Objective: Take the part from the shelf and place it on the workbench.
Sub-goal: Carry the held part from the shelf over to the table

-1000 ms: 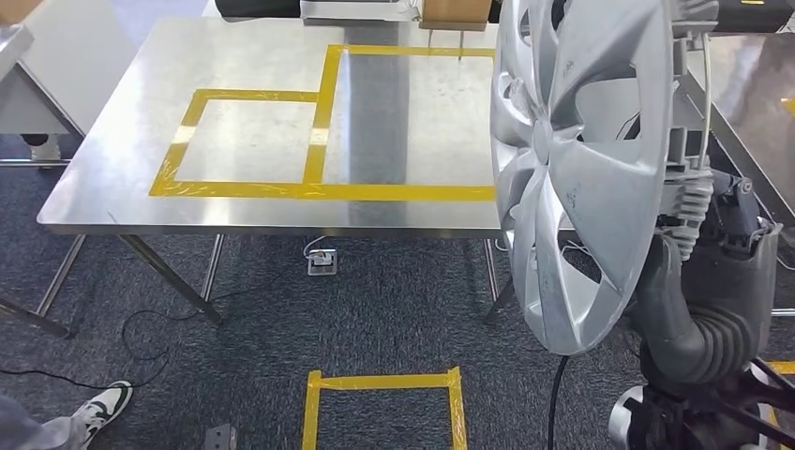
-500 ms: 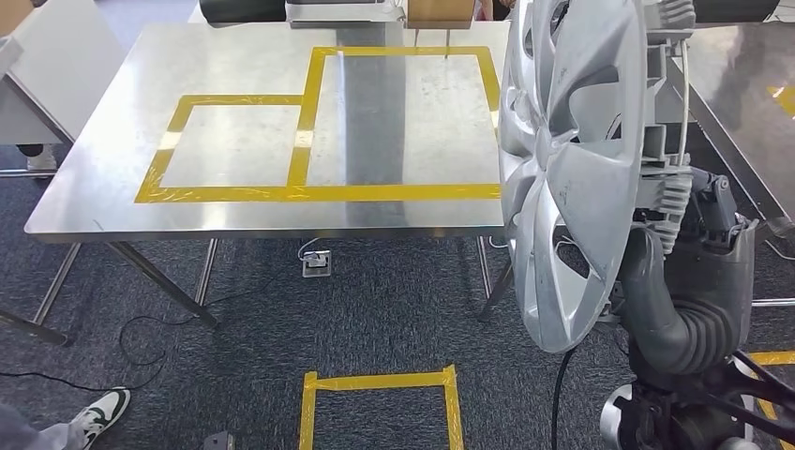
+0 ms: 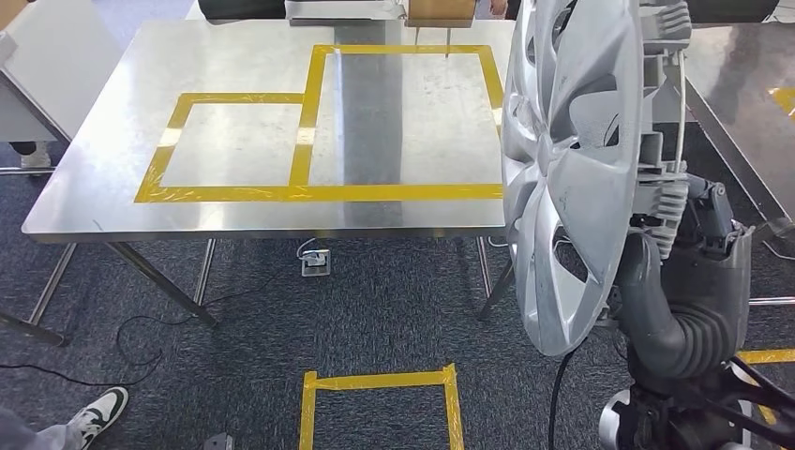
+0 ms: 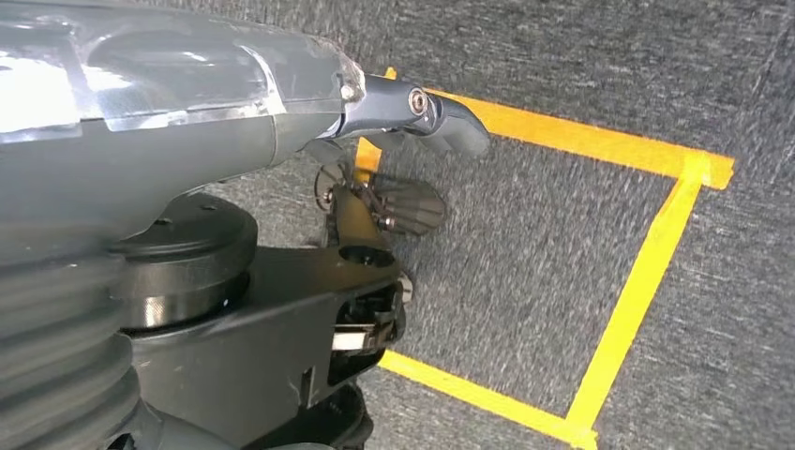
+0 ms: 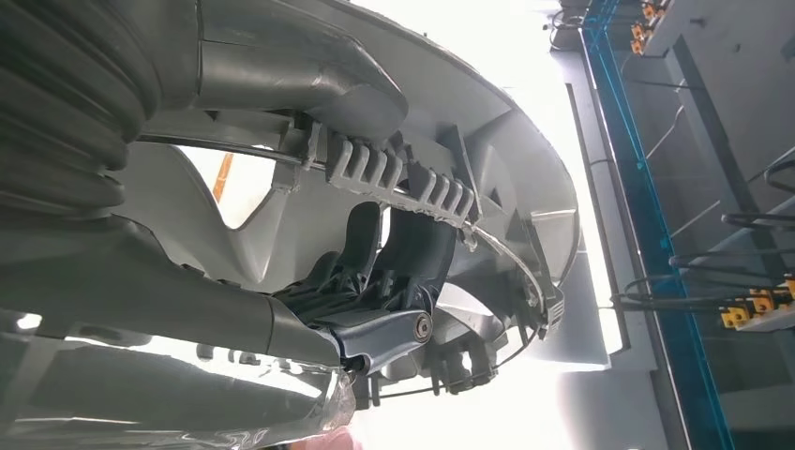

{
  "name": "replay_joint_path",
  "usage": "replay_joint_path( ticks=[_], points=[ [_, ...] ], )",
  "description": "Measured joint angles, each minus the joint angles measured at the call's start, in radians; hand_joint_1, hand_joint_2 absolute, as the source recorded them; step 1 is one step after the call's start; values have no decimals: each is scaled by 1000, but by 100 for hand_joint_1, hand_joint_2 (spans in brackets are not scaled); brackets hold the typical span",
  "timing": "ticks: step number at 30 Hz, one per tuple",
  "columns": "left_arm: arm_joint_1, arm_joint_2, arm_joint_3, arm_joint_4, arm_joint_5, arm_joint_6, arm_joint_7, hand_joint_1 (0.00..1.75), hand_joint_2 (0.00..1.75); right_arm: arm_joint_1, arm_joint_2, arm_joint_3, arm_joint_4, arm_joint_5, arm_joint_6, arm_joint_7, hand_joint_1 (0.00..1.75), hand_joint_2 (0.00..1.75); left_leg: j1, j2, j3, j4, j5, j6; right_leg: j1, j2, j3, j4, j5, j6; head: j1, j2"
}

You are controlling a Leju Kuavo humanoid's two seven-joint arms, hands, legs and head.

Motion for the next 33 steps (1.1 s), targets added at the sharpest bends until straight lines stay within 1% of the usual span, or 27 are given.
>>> replay_joint_path(
  ticks=[14, 33],
  points=[
    [0, 10, 0, 0, -3, -14, 4, 0, 175, 51, 8, 20, 0, 9, -8, -12, 175, 175, 0, 0, 0, 0, 0, 1, 0, 0, 1, -1, 0, 0, 0, 0],
    [0, 15, 0, 0, -8, -16, 3, 0, 175, 55, 9, 23, 0, 9, -5, -12, 175, 175, 0, 0, 0, 0, 0, 1, 0, 0, 1, -1, 0, 0, 0, 0]
  ],
)
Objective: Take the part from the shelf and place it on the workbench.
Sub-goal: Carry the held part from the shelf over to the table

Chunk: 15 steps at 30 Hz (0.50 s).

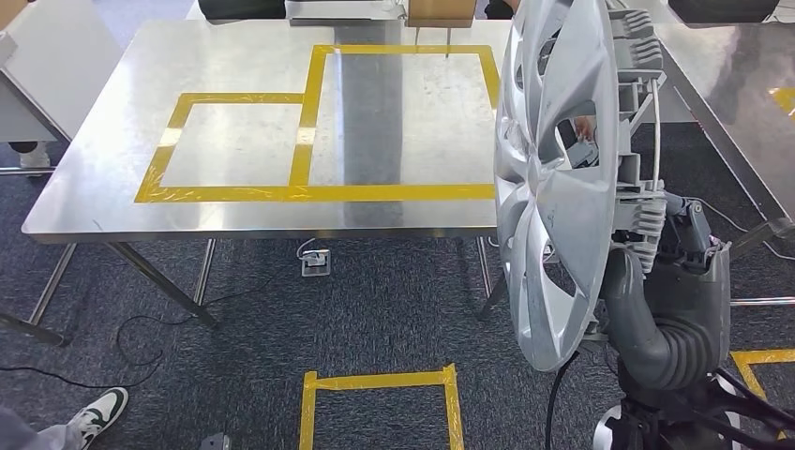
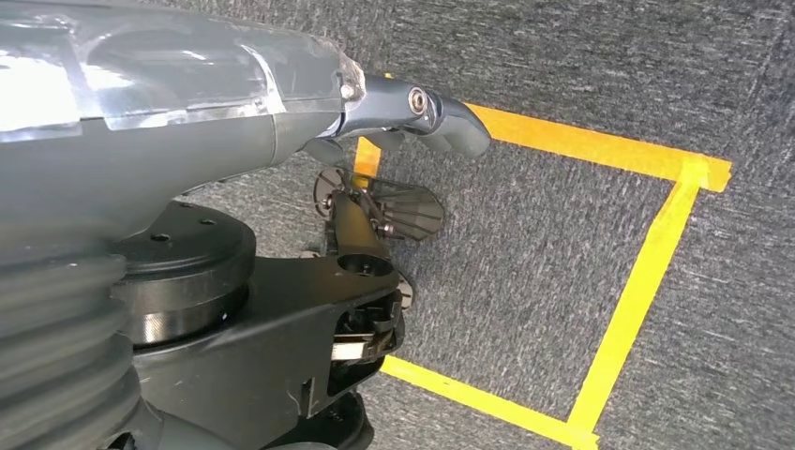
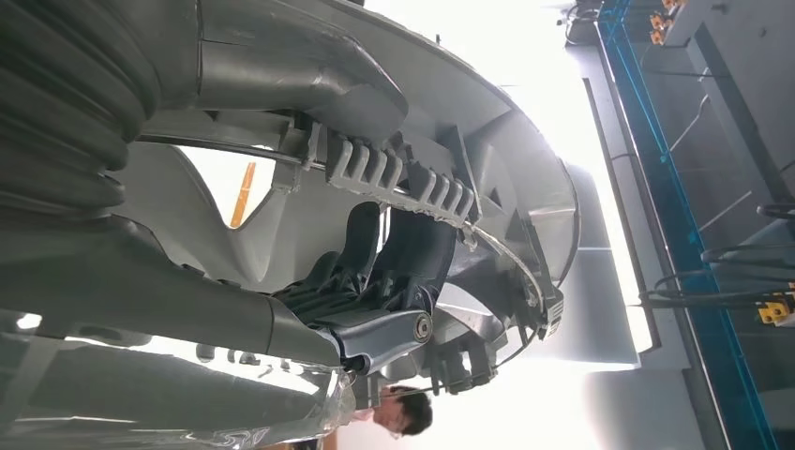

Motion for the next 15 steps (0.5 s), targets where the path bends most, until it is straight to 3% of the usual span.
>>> replay_joint_path(
  ticks=[3, 6, 9, 10, 11, 12, 14, 15],
  points=[
    [0, 2, 0, 0, -2, 0, -1, 0, 175, -1, 0, 0, 0, 0, 0, 0, 175, 175, -2, 1, 4, -5, -3, 10, -2, 1, 5, -12, 3, 8, -2, 0],
    [0, 3, 0, -1, -3, -1, -5, 0, 175, -4, 1, -1, -1, 0, 0, 0, 175, 175, 7, 6, 39, -47, 8, 23, -1, -9, 5, 6, -13, 20, -2, 0],
    [1, 3, 0, -1, -3, -4, -8, 0, 175, -6, 3, -1, -1, -2, 0, 0, 175, 175, 11, 16, 65, -61, 2, 23, -6, -22, -85, 182, -90, 30, 8, 0],
    [1, 3, 0, -1, -3, -5, -8, 0, 175, -5, 3, -1, 0, -2, 0, 0, 175, 175, 12, 18, 71, -61, -3, 20, -10, -24, -116, 234, -101, 35, 10, 0],
    [2, 3, 0, -1, -2, -6, -8, 0, 175, -4, 4, -1, 1, -3, 0, 0, 175, 175, 14, 19, 78, -60, -10, 16, -15, -26, -132, 252, -92, 40, 10, 0],
    [3, 2, 0, -1, -1, -6, -8, 0, 175, -4, 4, 0, 2, -4, 0, 0, 175, 175, 17, 20, 85, -59, -17, 10, -19, -28, -129, 231, -61, 45, 11, 0],
    [3, 2, 0, -1, 4, -8, -8, 0, 175, -4, 4, 0, 3, -4, 0, 1, 175, 175, 24, 18, 101, -51, -36, -5, -29, -28, -77, 106, 20, 56, 13, 0],
    [2, 2, 0, 0, 6, -9, -9, 0, 175, -4, 4, -1, 4, -4, 0, 1, 175, 175, 25, 17, 104, -45, -46, -14, -32, -26, -52, 48, 42, 56, 17, 0]
  ],
)
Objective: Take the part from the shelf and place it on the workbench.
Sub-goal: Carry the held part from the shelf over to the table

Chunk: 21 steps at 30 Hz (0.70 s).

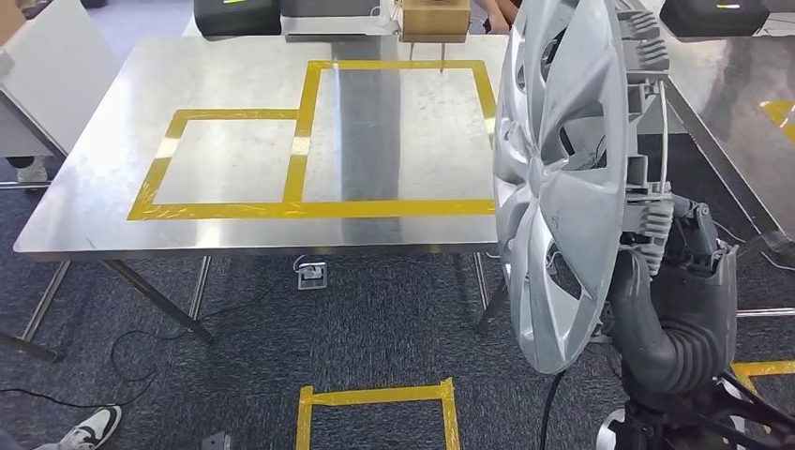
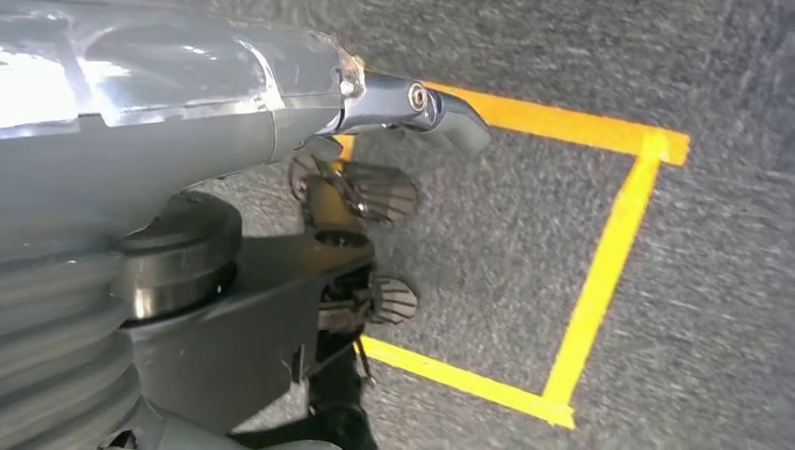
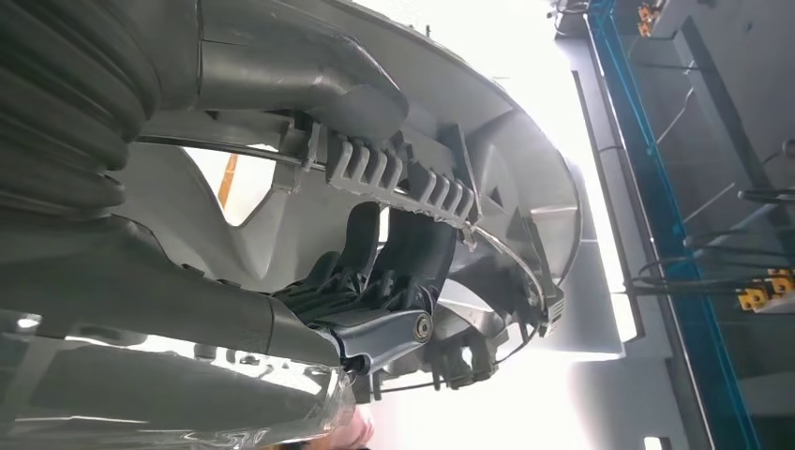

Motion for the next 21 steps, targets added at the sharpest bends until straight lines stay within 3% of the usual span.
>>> replay_joint_path(
  ticks=[2, 5, 6, 7, 9, 10, 11, 12, 14, 15, 16, 19, 21],
  points=[
    [-1, 1, 0, 0, 2, -1, -1, 0, 175, 0, 1, 0, 1, 0, 0, 0, 175, 175, -2, -2, 0, 6, -12, -14, 1, 2, 22, -44, -1, -13, 2, 0],
    [-2, 1, 0, 0, 4, -1, -2, 0, 175, 1, 1, 0, 2, -2, 0, 0, 175, 175, 1, -3, 3, 14, -29, -29, 4, -2, 27, -43, -16, -42, -10, 0],
    [-3, 1, 0, 0, 5, -1, -2, 0, 175, 1, 1, 0, 1, -2, 0, 0, 175, 175, 2, -1, -8, 39, -42, -33, 4, -4, 33, -43, -21, -50, -14, 0],
    [-4, 1, 0, 0, 6, -1, -2, 0, 175, 0, 1, -1, 1, -2, 0, 0, 175, 175, 3, 1, -35, 88, -62, -35, 5, -7, 40, -44, -28, -56, -20, 0],
    [-3, 1, 0, 0, 8, -1, -2, 0, 175, 0, 1, -1, 1, -2, 0, 1, 175, 175, 3, 4, -130, 239, -107, -36, 8, -11, 55, -44, -43, -64, -30, 0],
    [-2, 0, 0, 0, 8, -1, -2, 0, 175, 1, 1, -1, 2, -2, 0, 1, 175, 175, 3, 4, -180, 303, -116, -35, 11, -12, 64, -44, -52, -66, -33, 0],
    [0, 0, 0, 0, 8, -1, -2, 0, 175, 2, 1, -1, 2, -3, 0, 1, 175, 175, 2, 4, -215, 335, -103, -33, 13, -12, 76, -44, -62, -66, -35, 0],
    [2, 0, 0, 0, 8, -1, -2, 0, 175, 3, 1, -1, 2, -4, 0, 1, 175, 175, 2, 4, -230, 325, -66, -29, 14, -11, 90, -44, -73, -66, -36, 0],
    [3, 0, 0, 0, 8, -1, -2, 0, 175, 4, 1, -1, 2, -5, 0, 1, 175, 175, -2, 6, -212, 218, 45, -14, 16, -10, 126, -46, -100, -61, -38, 0],
    [4, 0, 0, 0, 8, -1, -2, 0, 175, 4, 1, -1, 2, -6, 0, 1, 175, 175, -8, 10, -199, 172, 84, -6, 16, -10, 139, -48, -112, -57, -39, 0],
    [5, 1, 0, 1, 7, -1, -2, 0, 175, 4, 1, -1, 3, -6, 0, 1, 175, 175, -14, 12, -188, 134, 105, 2, 15, -9, 146, -53, -119, -50, -41, 0],
    [4, 1, 0, 1, 5, -1, -1, 0, 175, 6, 2, -2, 2, -8, -2, 1, 175, 175, -22, 15, -167, 82, 76, 15, 13, -8, 150, -61, -119, -31, -46, 0],
    [5, 2, 0, 1, 3, -1, -1, 0, 175, 6, 2, -2, 3, -9, -3, 1, 175, 175, -17, 10, -139, 60, 54, 23, 13, -10, 126, -5, -110, -23, -41, 0]
  ],
)
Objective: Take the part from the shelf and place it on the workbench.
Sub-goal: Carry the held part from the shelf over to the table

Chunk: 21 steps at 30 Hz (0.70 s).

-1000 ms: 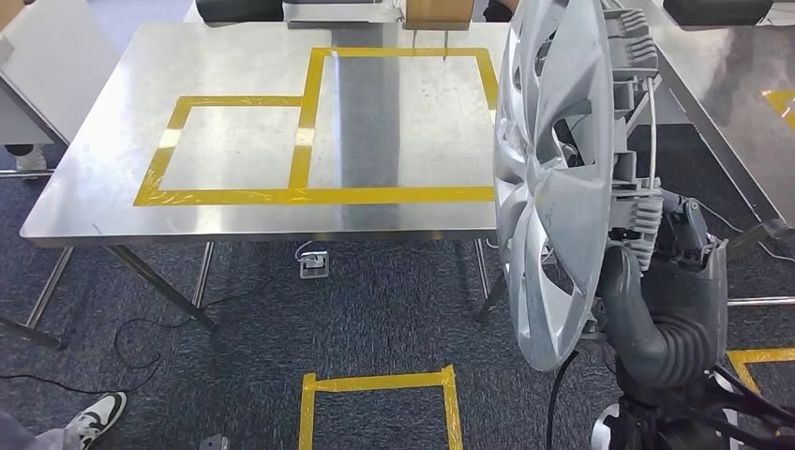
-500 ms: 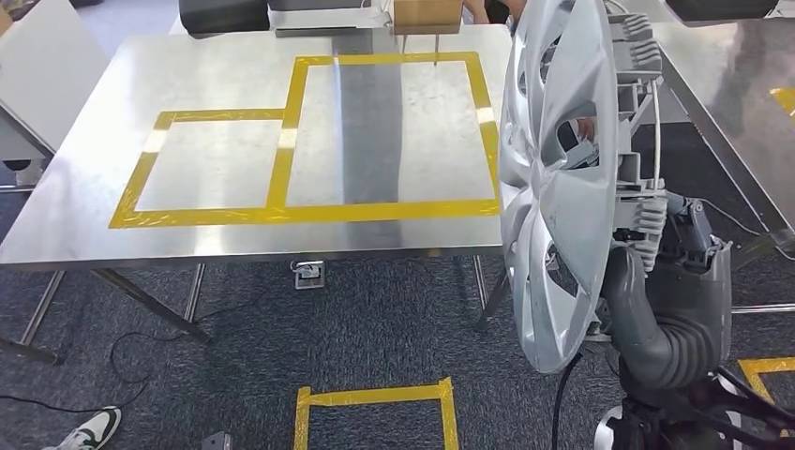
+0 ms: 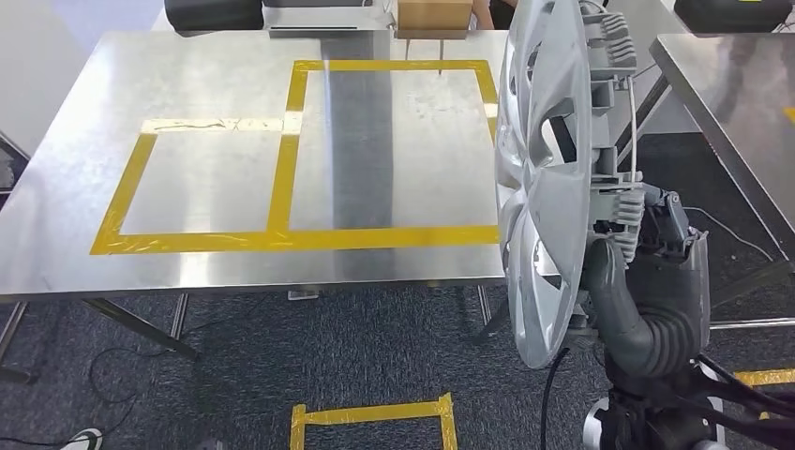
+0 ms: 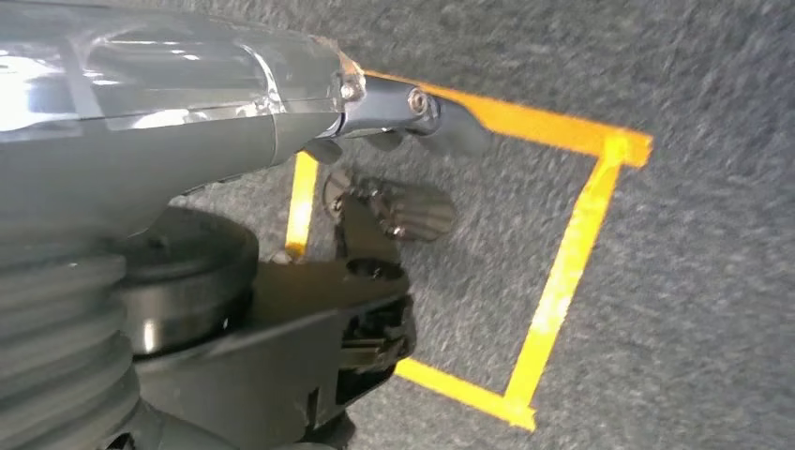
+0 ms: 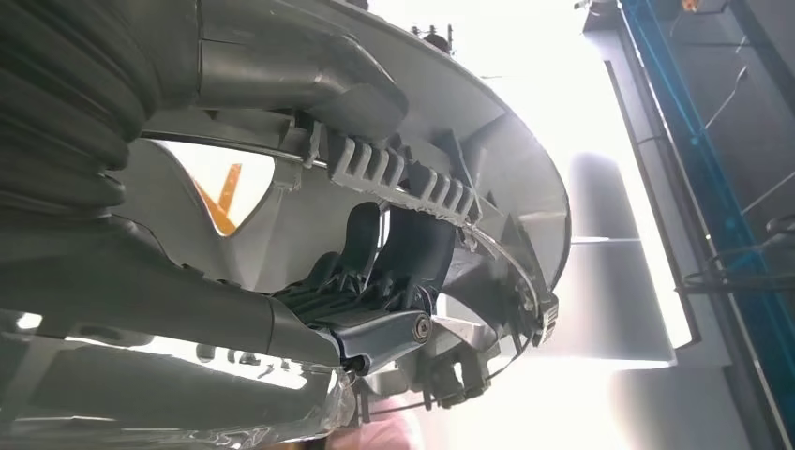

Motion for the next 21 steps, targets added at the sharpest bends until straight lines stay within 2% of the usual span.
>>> replay_joint_path(
  ticks=[1, 2, 4, 5, 6, 7, 8, 9, 10, 11, 12, 14, 15, 16, 17, 19, 20, 21],
  points=[
    [2, 0, 0, 0, -1, 0, 0, 0, 175, 0, 0, 0, 2, 0, 0, 0, 175, 175, 2, -3, 17, -6, -7, 4, 0, 0, -28, 55, -3, 3, 4, 0],
    [4, 0, 0, 1, -2, 0, 0, 0, 175, 0, 0, 0, 4, -1, -1, 0, 175, 175, 2, -6, 35, -11, -16, 8, 1, 0, -63, 119, -19, 5, 10, 0],
    [9, -3, 0, 1, -3, 0, 2, 0, 175, 0, 0, 0, 9, -1, -1, 0, 175, 175, -1, -10, 70, -16, -39, 12, 4, 0, -131, 217, -85, 6, 18, 0],
    [11, -4, 0, 1, -3, 0, 2, 0, 175, 1, 0, 0, 11, -1, -2, 0, 175, 175, -3, -12, 88, -17, -52, 14, 6, 0, -155, 235, -113, 4, 21, 0],
    [12, -4, 0, 1, -3, 0, 3, 0, 175, 2, 0, 0, 13, -1, -2, 0, 175, 175, -6, -15, 106, -17, -65, 15, 9, 1, -170, 229, -121, 0, 25, 0],
    [12, -4, 0, 1, -3, 0, 3, 0, 175, 2, 0, 0, 13, -1, -2, 0, 175, 175, -9, -17, 126, -17, -78, 15, 13, 1, -176, 196, -99, -8, 29, 0],
    [12, -4, 0, 1, -3, 0, 3, 0, 175, 3, 0, 0, 13, -1, -2, 0, 175, 175, -12, -18, 142, -18, -91, 16, 20, 1, -175, 145, -47, -20, 33, 0],
    [12, -6, 0, 1, -3, -1, 3, 0, 175, 5, -1, 0, 13, -1, -2, 0, 175, 175, -15, -19, 159, -18, -103, 16, 30, 4, -177, 92, 21, -36, 33, 0],
    [11, -9, 0, 1, -4, -1, 3, 0, 175, 7, -1, 1, 13, -2, -2, 0, 175, 175, -16, -20, 169, -19, -114, 13, 38, 6, -176, 46, 75, -52, 32, 0],
    [11, -12, 0, 1, -5, -1, 3, 0, 175, 8, -1, 0, 13, -2, -2, 0, 175, 175, -16, -21, 174, -23, -122, 10, 45, 8, -175, 17, 112, -63, 31, 0],
    [10, -15, 0, 1, -7, -1, 4, 0, 175, 10, -2, 0, 12, -2, -2, 0, 175, 175, -15, -21, 181, -20, -124, 4, 50, 11, -173, 1, 123, -70, 29, 0],
    [8, -17, 0, 1, -11, 1, 6, 0, 175, 12, -3, 1, 11, -1, -1, 1, 175, 175, -15, -19, 186, -10, -118, -8, 46, 11, -146, -25, 119, -74, 32, 0],
    [5, -18, 0, 1, -12, 2, 6, 0, 175, 12, -3, 1, 10, -1, 0, 1, 175, 175, -16, -16, 182, 14, -113, -13, 43, 11, -128, -39, 117, -78, 32, 0],
    [2, -17, 0, 1, -13, 2, 6, 0, 175, 12, -3, 1, 9, -1, 0, 1, 175, 175, -15, -14, 164, 51, -117, -19, 38, 10, -108, -51, 114, -80, 30, 0],
    [0, -17, 0, 1, -13, 3, 7, 0, 175, 12, -2, 2, 9, -1, 0, 1, 175, 175, -12, -12, 132, 102, -129, -25, 34, 8, -92, -59, 109, -80, 26, 0],
    [-2, -17, 0, 1, -14, 3, 8, 0, 175, 12, -2, 2, 9, -1, 0, 0, 175, 175, 0, -11, 48, 206, -178, -41, 27, 7, -68, -66, 96, -77, 20, 0],
    [-2, -17, 0, 1, -14, 5, 9, 0, 175, 13, -2, 2, 9, 0, -1, 1, 175, 175, 6, -10, 13, 231, -199, -50, 23, 7, -56, -66, 86, -73, 19, 0],
    [-1, -16, 0, 1, -13, 7, 9, 0, 175, 13, -2, 2, 9, 2, -2, 2, 175, 175, 13, -9, -9, 230, -203, -58, 18, 7, -42, -66, 76, -68, 17, 0]
  ],
)
